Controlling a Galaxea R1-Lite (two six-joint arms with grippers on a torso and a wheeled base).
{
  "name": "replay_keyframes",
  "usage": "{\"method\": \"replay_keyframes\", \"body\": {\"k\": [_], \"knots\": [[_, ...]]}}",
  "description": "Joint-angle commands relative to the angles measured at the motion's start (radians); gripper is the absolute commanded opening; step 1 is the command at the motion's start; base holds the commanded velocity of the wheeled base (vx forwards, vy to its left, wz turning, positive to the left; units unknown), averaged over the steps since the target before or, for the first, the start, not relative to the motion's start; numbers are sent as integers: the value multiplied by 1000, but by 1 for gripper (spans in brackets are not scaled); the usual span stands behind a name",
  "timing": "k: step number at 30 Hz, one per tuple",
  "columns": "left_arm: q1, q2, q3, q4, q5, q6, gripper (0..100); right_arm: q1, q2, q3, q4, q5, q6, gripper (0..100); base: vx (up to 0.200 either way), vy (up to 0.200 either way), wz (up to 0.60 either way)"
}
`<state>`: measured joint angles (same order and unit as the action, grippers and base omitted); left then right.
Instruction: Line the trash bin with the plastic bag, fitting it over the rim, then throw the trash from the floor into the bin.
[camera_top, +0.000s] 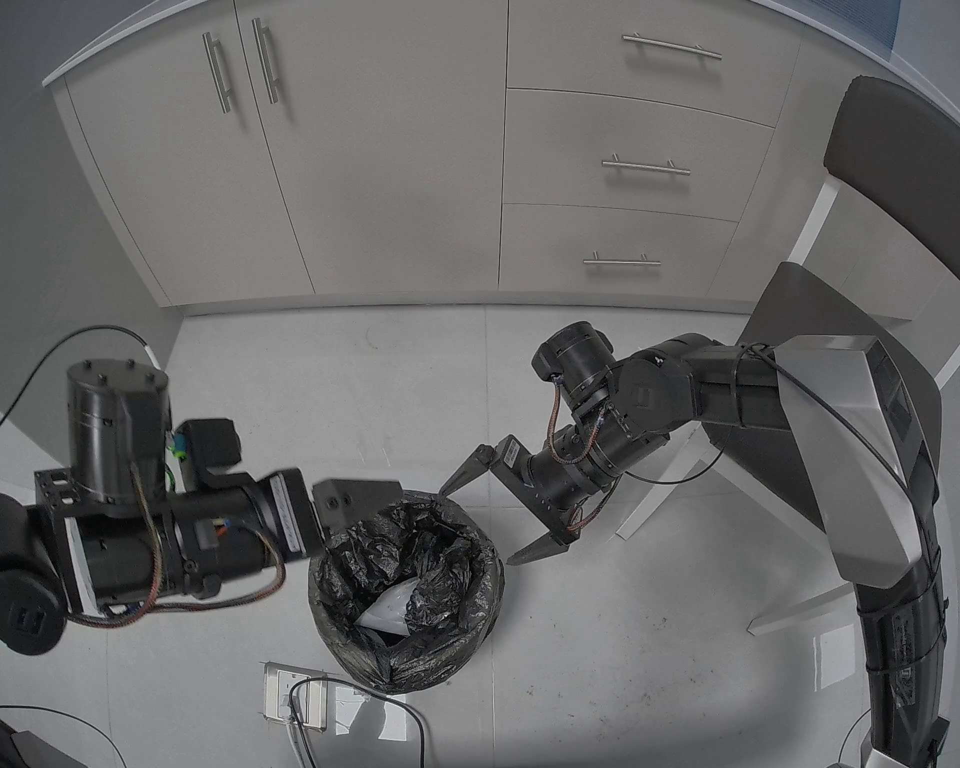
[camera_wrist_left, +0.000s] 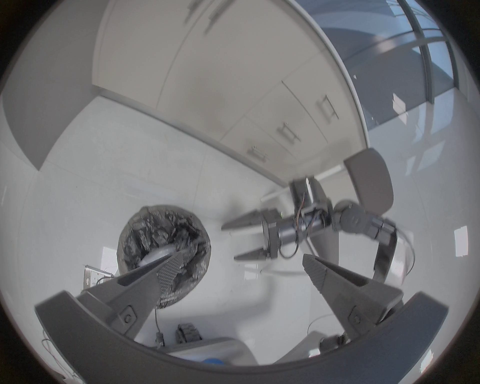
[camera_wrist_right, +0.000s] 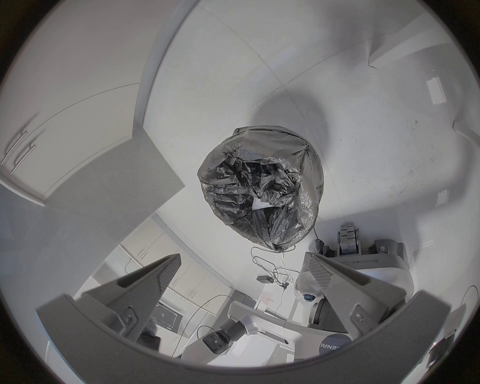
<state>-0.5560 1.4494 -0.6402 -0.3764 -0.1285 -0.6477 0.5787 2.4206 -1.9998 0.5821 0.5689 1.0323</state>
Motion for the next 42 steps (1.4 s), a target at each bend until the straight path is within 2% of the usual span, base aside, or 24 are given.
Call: {"method": "replay_keyframes", "body": {"k": [1, 10, 11, 20, 27, 31, 32, 34, 42], "knots": [[-61, 83, 34, -4, 4, 13, 100, -30, 2, 0, -4, -3, -2, 100, 0, 0, 0], [-67, 85, 25, -6, 7, 6, 100, -48, -9, 0, -7, -7, -3, 100, 0, 0, 0], [-67, 83, 25, -6, 6, 5, 0, -48, -11, 0, -7, -7, -2, 100, 0, 0, 0], [-68, 160, 60, 1, -2, 20, 0, -51, -40, 0, -7, -14, -5, 100, 0, 0, 0], [-67, 361, 71, -72, 0, 122, 0, -60, -45, 0, -10, -24, -6, 100, 0, 0, 0], [-64, 417, 60, -111, 6, 137, 0, -62, -43, 0, -24, -32, -6, 100, 0, 0, 0], [-41, 491, 40, -196, 7, 143, 0, -63, -41, 0, -33, -32, -6, 100, 0, 0, 0], [-35, 528, 22, -233, 4, 141, 0, -65, -38, 0, -33, -32, -6, 100, 0, 0, 0], [-1, 674, -116, -237, 9, 143, 0, -73, -32, 0, -34, -34, -6, 100, 0, 0, 0]]}}
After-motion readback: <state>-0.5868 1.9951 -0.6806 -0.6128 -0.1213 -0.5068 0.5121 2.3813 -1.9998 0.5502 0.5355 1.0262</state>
